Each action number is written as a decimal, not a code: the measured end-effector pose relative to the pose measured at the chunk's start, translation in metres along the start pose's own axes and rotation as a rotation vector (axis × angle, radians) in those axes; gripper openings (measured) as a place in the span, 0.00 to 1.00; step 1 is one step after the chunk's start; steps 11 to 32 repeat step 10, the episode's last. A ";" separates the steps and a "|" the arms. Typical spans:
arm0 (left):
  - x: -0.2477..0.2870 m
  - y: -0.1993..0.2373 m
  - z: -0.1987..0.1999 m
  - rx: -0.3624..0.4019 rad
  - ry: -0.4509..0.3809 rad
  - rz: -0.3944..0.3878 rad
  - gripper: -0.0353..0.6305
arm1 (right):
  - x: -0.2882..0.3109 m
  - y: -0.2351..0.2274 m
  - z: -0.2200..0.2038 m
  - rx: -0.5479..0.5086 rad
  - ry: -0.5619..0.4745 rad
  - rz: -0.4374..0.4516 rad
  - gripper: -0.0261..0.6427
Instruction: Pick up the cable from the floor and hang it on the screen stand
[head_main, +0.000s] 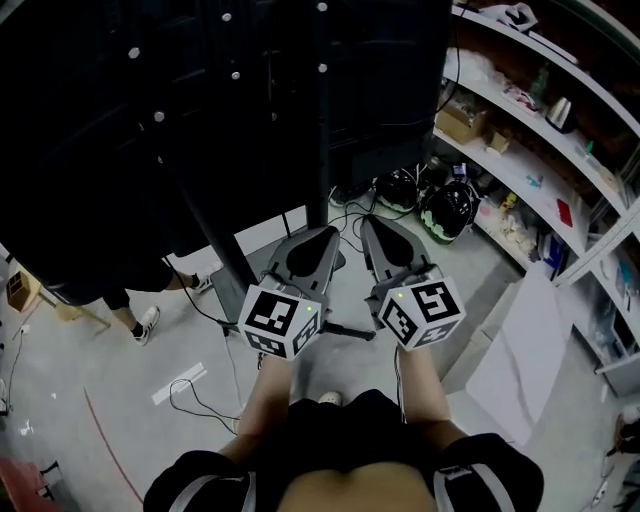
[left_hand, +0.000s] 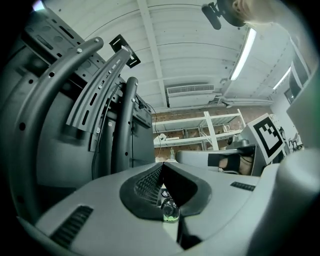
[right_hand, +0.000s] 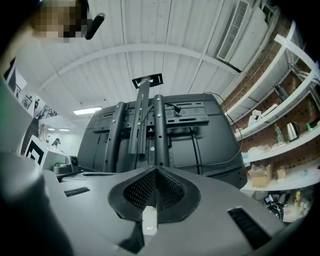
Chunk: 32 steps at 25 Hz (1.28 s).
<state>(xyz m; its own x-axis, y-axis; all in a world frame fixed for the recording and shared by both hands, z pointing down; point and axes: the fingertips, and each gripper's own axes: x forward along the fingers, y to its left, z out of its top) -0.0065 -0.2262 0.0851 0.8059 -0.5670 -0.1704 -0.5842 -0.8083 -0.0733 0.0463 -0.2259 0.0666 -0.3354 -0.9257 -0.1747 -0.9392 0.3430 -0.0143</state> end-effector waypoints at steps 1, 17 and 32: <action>-0.002 -0.001 -0.001 0.007 0.007 0.003 0.06 | 0.000 0.003 -0.001 -0.003 0.000 0.002 0.07; 0.002 0.007 0.001 -0.003 -0.017 0.005 0.06 | 0.013 0.011 -0.002 -0.051 0.007 0.032 0.07; 0.002 0.007 0.001 -0.003 -0.017 0.005 0.06 | 0.013 0.011 -0.002 -0.051 0.007 0.032 0.07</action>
